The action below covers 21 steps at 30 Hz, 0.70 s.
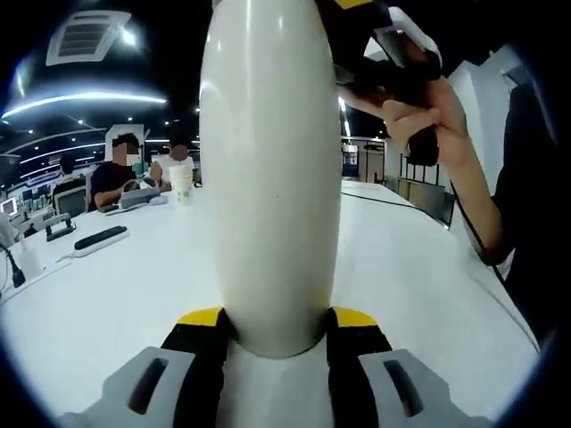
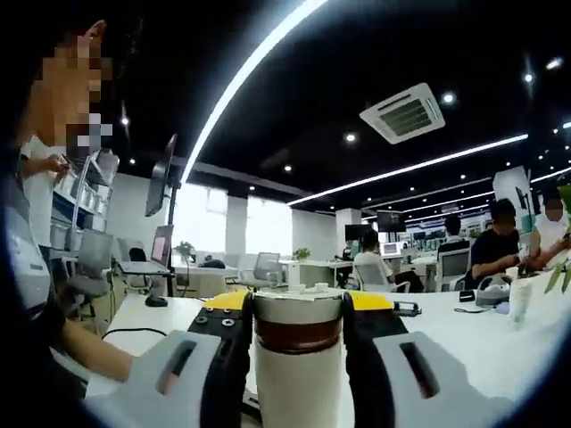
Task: Grasp the water cup twist off the cup lid place the cup lid on the table
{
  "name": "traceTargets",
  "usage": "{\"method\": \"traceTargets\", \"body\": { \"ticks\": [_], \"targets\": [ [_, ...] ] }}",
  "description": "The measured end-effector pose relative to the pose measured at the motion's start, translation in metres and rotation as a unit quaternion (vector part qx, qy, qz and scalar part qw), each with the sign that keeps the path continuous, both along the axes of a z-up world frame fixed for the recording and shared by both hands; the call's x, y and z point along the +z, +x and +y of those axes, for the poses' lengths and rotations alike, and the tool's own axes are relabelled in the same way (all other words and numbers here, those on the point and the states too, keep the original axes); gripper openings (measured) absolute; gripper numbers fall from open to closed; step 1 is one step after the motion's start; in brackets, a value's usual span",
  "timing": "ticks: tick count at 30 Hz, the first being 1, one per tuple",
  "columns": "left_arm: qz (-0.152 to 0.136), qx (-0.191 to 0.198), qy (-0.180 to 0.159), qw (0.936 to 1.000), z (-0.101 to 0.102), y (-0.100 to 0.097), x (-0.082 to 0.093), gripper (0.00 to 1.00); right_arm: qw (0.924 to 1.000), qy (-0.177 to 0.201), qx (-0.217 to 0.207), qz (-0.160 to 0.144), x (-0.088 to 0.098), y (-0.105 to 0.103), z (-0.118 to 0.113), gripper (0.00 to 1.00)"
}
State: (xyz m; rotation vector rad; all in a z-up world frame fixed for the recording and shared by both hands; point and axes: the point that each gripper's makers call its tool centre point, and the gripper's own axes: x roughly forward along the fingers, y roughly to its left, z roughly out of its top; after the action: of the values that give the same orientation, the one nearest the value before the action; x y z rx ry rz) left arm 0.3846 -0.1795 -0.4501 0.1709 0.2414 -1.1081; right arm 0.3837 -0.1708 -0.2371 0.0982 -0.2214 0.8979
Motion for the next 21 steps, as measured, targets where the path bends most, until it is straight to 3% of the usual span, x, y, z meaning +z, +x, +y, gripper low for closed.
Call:
{"method": "traceTargets", "body": {
  "ticks": [6,13,15,21],
  "targets": [
    [0.001,0.000,0.000,1.0000,0.0002,0.0001,-0.0004,0.45,0.9965,-0.002,0.082,0.016,-0.0016,-0.0008,-0.0015,0.43],
    [0.002,0.000,0.000,1.0000,0.0004,0.0004,-0.0005,0.45,0.9910,-0.021,0.132,0.001,-0.0026,-0.0021,0.0007,0.43],
    [0.002,-0.001,0.000,1.0000,0.0006,0.0004,-0.0005,0.45,0.9858,-0.036,0.163,-0.016,-0.0038,-0.0043,0.0023,0.43],
    [0.002,-0.002,0.000,1.0000,0.0006,0.0004,-0.0004,0.45,0.9663,-0.050,0.251,-0.026,-0.0056,-0.0048,0.0010,0.43]
  ]
}}
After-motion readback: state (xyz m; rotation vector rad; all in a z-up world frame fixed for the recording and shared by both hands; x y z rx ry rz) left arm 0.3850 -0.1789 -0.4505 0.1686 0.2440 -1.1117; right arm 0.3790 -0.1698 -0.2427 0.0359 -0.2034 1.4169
